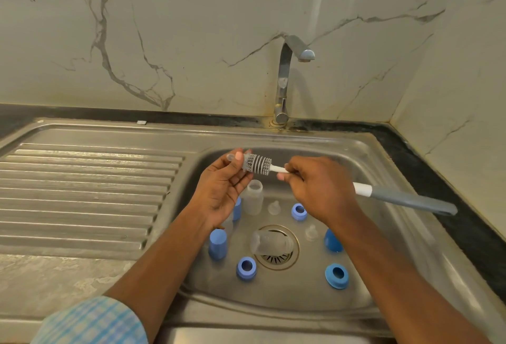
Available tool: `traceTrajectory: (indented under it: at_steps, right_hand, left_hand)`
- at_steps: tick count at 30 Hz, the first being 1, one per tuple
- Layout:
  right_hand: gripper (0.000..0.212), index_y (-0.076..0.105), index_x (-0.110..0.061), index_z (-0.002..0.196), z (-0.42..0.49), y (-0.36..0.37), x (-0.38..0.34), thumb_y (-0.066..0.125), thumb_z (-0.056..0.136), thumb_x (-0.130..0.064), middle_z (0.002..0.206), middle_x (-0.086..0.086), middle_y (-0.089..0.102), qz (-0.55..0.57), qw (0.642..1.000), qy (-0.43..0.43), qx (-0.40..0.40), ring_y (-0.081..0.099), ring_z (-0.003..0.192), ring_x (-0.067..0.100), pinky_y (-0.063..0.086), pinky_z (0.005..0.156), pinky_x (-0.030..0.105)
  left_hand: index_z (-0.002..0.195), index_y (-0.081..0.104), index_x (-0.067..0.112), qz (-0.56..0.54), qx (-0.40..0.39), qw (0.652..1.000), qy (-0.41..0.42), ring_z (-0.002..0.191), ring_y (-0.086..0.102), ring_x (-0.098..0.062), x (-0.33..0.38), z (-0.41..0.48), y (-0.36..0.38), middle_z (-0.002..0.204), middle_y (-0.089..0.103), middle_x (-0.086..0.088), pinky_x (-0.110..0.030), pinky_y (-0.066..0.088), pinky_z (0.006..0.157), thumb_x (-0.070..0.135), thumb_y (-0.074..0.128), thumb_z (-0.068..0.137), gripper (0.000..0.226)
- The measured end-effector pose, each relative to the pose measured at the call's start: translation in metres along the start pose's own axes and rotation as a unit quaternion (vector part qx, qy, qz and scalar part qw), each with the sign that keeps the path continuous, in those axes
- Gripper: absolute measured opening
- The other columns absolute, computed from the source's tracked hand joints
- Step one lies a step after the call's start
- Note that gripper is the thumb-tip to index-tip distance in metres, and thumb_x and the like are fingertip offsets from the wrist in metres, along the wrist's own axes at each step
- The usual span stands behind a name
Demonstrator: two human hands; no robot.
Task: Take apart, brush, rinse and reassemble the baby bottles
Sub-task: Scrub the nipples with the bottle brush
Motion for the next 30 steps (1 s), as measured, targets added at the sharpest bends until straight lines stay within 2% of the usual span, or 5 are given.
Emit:
traceTrajectory:
  at_steps: [5, 13, 20, 25, 30]
  right_hand:
    - [0.04, 0.051, -0.017, 0.063, 0.001, 0.003, 0.0, 0.054, 0.099, -0.035, 0.051, -0.004, 0.04, 0.075, 0.991, 0.021, -0.105, 0.033, 0.049, 0.013, 0.027, 0.052, 0.031]
    - [0.04, 0.05, -0.019, 0.065, -0.006, 0.009, 0.0, 0.045, 0.103, -0.029, 0.055, -0.007, 0.047, 0.17, 0.974, 0.06, -0.141, 0.04, 0.05, 0.008, 0.038, 0.058, 0.033]
    - [0.023, 0.069, -0.03, 0.108, 0.002, -0.003, -0.007, 0.048, 0.101, -0.036, 0.083, -0.003, 0.067, -0.072, 0.997, -0.004, -0.036, 0.059, 0.076, 0.019, 0.043, 0.064, 0.033]
    - [0.008, 0.076, -0.02, 0.09, 0.005, -0.01, -0.007, 0.071, 0.085, -0.016, 0.077, 0.0, 0.07, -0.091, 0.989, -0.058, 0.098, 0.064, 0.073, 0.027, 0.039, 0.057, 0.03]
    - [0.017, 0.072, -0.024, 0.102, 0.004, -0.01, 0.004, 0.057, 0.096, -0.029, 0.092, -0.003, 0.071, -0.075, 0.996, -0.014, 0.039, 0.061, 0.084, 0.019, 0.039, 0.067, 0.031]
  left_hand:
    - [0.106, 0.065, 0.012, -0.018, -0.065, 0.997, 0.026, 0.104, 0.071, -0.016, 0.012, -0.003, 0.009, 0.111, 0.075, -0.002, -0.028, 0.059, 0.087, 0.012, 0.059, 0.081, 0.027]
    - [0.113, 0.07, 0.013, -0.05, -0.121, 0.991, 0.013, 0.114, 0.067, -0.02, 0.013, -0.006, 0.014, 0.124, 0.07, -0.007, -0.032, 0.059, 0.088, 0.002, 0.052, 0.084, 0.036]
    - [0.108, 0.068, 0.008, 0.023, -0.002, 1.0, 0.021, 0.095, 0.074, -0.017, 0.002, -0.003, 0.005, 0.102, 0.076, -0.007, -0.03, 0.059, 0.087, 0.02, 0.068, 0.074, 0.036]
    - [0.098, 0.068, 0.001, 0.111, 0.089, 0.99, -0.005, 0.079, 0.075, -0.02, -0.014, -0.01, -0.006, 0.084, 0.076, -0.011, -0.029, 0.062, 0.072, 0.027, 0.076, 0.078, 0.034]
    - [0.116, 0.063, 0.005, 0.064, 0.031, 0.997, -0.044, 0.104, 0.072, -0.025, -0.012, -0.008, 0.002, 0.113, 0.073, -0.016, -0.035, 0.061, 0.084, 0.017, 0.074, 0.07, 0.048]
Point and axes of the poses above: each hand's wrist, its own z-axis towards the middle knuckle, its own y-axis out of the palm, x = y × z, the point moved 5 cm from there along z, towards the middle knuckle
